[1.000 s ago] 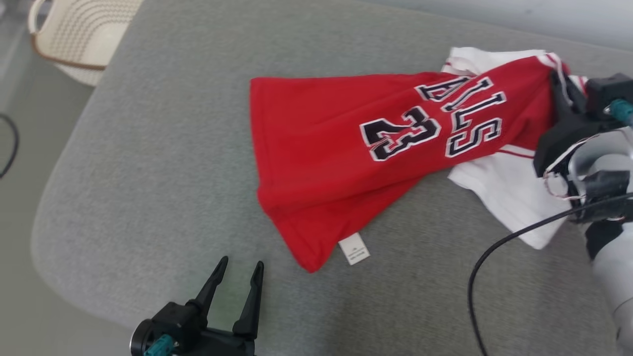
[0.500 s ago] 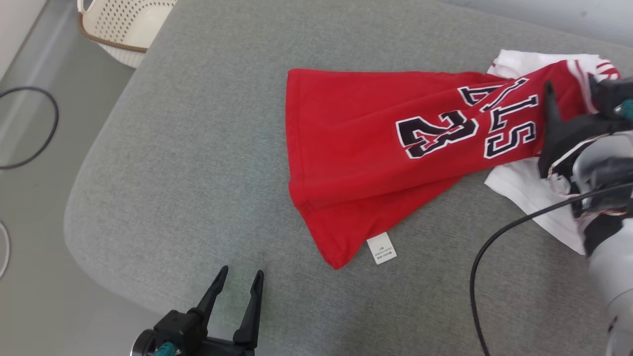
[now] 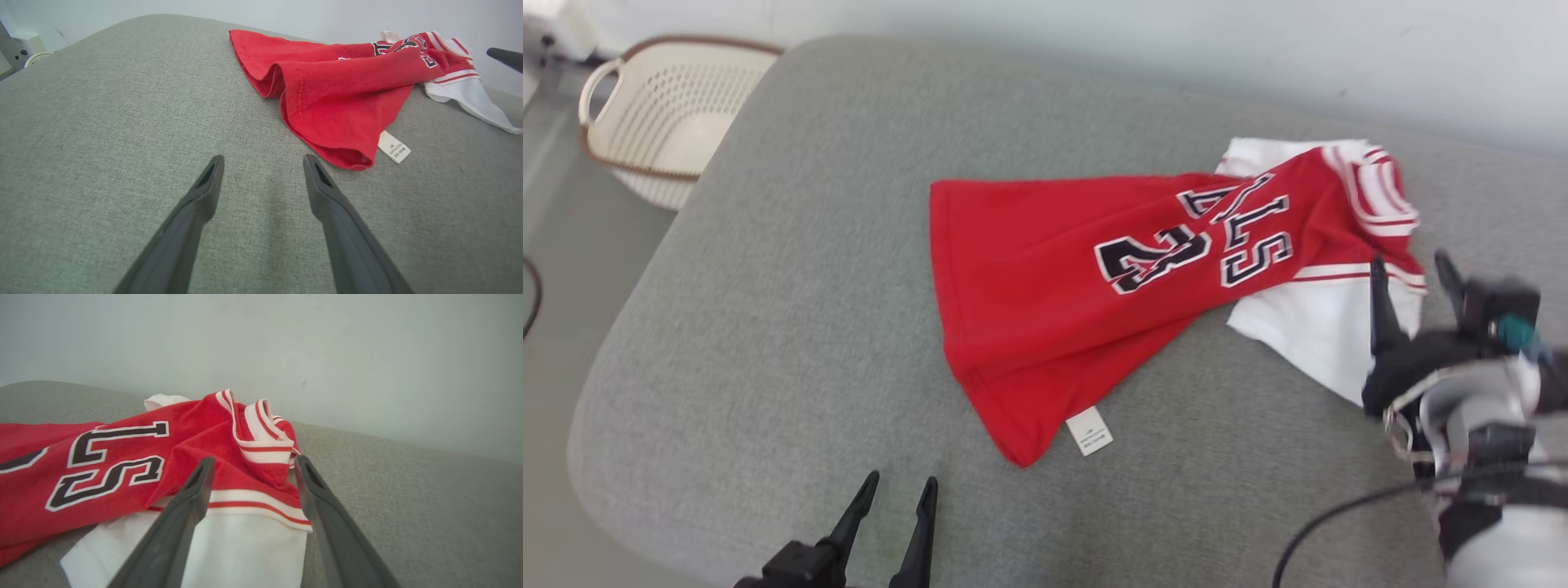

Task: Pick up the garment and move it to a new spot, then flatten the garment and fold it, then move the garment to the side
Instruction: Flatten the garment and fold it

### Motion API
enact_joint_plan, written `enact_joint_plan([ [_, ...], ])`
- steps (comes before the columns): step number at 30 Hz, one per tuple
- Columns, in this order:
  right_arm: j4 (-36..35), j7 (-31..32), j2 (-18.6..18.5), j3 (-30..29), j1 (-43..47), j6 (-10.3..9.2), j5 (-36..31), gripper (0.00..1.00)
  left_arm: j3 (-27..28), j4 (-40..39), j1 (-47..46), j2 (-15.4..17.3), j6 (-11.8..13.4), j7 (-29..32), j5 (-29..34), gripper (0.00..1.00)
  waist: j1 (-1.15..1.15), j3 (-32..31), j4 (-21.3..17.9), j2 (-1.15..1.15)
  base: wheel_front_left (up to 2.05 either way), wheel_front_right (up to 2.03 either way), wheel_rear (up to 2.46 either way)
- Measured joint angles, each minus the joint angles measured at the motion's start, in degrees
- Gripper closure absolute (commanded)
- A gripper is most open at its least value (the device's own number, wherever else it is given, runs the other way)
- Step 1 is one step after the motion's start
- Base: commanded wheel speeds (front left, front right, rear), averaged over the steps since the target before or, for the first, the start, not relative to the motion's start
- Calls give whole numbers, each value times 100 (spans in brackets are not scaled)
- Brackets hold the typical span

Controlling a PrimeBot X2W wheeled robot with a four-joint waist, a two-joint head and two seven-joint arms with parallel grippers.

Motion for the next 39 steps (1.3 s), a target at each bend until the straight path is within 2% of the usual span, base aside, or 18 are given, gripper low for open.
enact_joint_plan([
  [5, -267, 0, 111, -68, 682, 0, 225, 0, 154, -29, 202, 4, -11, 0, 59, 0, 0, -262, -213, 0, 0, 0, 0],
  [13, -337, -1, 406, -66, 1237, 0, 519, 0, 179, -11, 309, 3, -54, -1, 100, 0, -1, -436, -434, 0, 0, 0, 0],
  [17, -275, 0, 489, 62, 1297, 0, 728, 0, 123, -9, 285, 4, -57, -1, 100, 0, 1, -374, -398, 0, 0, 0, 0],
  [30, -13, -26, 579, 136, 1265, -2, 778, 0, 168, 10, 211, 3, -64, 0, 116, 0, 1, -232, -174, 0, 0, 0, 0],
  [31, 35, -29, 573, 146, 1251, -2, 777, 24, 165, 12, 211, 3, -64, -1, 116, 0, 1, -228, -163, 0, 0, 0, 0],
  [33, 127, -43, 564, 152, 1212, -3, 776, 84, 158, 14, 211, 3, -62, 0, 115, 0, 1, -228, -147, 0, 0, 0, 0],
  [34, 169, -43, 559, 162, 1184, -2, 773, 100, 158, 14, 211, 3, -56, 0, 115, 0, 1, -234, -147, 0, 0, 0, 0],
  [39, 156, -35, 542, 191, 1210, 2, 822, 100, 163, 2, 221, 2, -27, -1, 81, 0, 1, -278, -217, 0, 0, 0, 0],
])
